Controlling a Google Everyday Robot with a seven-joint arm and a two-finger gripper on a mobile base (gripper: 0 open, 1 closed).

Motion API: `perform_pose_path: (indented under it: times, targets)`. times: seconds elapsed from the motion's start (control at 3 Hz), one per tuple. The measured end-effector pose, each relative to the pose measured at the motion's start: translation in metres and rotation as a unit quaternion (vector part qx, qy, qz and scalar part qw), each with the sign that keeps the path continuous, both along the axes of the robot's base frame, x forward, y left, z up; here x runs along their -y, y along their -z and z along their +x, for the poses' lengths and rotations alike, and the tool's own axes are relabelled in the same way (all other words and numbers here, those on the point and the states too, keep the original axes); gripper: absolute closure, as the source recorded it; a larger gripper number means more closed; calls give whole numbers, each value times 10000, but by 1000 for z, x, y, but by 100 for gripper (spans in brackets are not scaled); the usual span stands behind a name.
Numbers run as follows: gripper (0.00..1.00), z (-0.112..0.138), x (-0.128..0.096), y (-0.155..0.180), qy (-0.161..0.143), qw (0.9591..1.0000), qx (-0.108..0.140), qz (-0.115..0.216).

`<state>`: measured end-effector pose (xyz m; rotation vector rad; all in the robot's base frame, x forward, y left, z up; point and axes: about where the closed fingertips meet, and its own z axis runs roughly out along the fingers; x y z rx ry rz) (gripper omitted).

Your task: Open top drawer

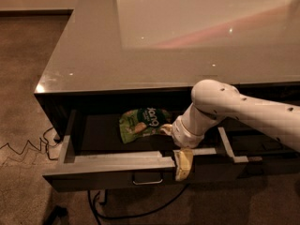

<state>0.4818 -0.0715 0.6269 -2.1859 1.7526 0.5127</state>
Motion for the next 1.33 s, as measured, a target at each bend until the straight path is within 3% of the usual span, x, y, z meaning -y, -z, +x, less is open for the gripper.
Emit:
perform_pose_path:
  times: [0.33, 1.33]
  targets:
    - [0, -5, 1, -1, 22, 10000, -3, -66]
    - [0, -62, 20, -20, 202, 9981, 106, -565]
